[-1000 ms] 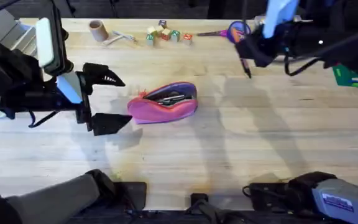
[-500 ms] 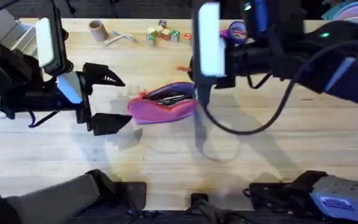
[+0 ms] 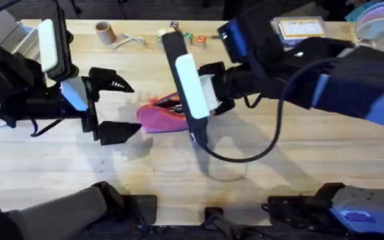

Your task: Unzip the bag, pick up the pens from the table one at a time and place them inside, then zip the bag closed.

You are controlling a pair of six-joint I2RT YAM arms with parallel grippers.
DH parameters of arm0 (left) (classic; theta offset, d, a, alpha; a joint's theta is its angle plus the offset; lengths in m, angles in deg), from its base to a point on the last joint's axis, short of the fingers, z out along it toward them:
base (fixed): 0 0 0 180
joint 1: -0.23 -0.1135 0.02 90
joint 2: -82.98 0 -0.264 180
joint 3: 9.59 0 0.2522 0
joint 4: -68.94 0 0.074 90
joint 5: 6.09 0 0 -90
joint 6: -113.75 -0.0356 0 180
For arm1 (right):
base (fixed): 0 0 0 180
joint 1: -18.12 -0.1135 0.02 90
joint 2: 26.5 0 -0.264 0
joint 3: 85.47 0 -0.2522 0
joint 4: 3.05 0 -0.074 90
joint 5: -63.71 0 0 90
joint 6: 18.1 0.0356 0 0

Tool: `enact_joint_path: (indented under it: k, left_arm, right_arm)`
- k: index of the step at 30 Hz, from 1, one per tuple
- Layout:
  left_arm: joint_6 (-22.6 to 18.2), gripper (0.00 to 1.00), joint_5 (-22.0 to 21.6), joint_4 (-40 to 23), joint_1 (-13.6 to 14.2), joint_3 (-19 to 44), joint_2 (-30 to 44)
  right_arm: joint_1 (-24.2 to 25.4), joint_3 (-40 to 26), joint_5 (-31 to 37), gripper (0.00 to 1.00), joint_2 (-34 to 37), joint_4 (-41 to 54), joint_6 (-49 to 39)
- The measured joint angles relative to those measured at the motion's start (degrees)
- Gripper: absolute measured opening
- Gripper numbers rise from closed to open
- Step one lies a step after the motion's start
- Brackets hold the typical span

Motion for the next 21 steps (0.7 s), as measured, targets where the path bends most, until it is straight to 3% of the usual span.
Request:
enact_joint_path:
  k: [14, 21]
  left_arm:
    - [0.0, 0.994, -0.02, 0.0, 0.0, 0.0, 0.0]
    - [0.0, 0.993, -0.02, -0.02, 0.0, 0.0, 0.0]
  right_arm:
    - [-0.32, 0.0, 0.0, 0.032, 7.22, -5.81, 0.58]
    - [-3.15, 0.0, 0.0, 0.032, 9.89, -8.06, 0.8]
